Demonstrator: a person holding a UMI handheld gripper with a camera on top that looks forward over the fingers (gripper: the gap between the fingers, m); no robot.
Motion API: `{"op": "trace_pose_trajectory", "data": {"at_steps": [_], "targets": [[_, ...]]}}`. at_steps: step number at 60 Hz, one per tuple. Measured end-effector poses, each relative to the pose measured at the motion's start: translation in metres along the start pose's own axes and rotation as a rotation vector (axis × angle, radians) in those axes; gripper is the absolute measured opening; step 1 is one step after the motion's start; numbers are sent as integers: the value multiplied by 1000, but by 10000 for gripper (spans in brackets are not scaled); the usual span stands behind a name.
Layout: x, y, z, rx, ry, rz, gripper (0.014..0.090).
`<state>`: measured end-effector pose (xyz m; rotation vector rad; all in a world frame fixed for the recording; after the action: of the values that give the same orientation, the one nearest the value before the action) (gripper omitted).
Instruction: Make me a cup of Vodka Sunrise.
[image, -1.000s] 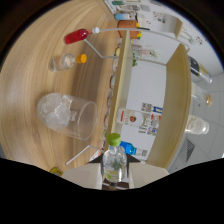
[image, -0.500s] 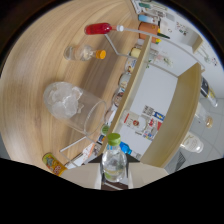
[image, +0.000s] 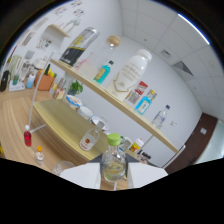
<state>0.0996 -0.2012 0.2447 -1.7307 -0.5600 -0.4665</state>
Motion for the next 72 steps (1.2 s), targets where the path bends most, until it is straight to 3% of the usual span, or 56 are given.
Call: {"op": "trace_pose_trajectory", "data": {"at_steps": [6,12,36,58,72], "targets": [[0,7,2,49,-36,250,357],[-6,34,10,33,-63,398,356],[-59,169,56,-187,-134,650,354],[-88,199,55,-281,-182,654,359],[-91,202,50,-301,-178,649,373]]}}
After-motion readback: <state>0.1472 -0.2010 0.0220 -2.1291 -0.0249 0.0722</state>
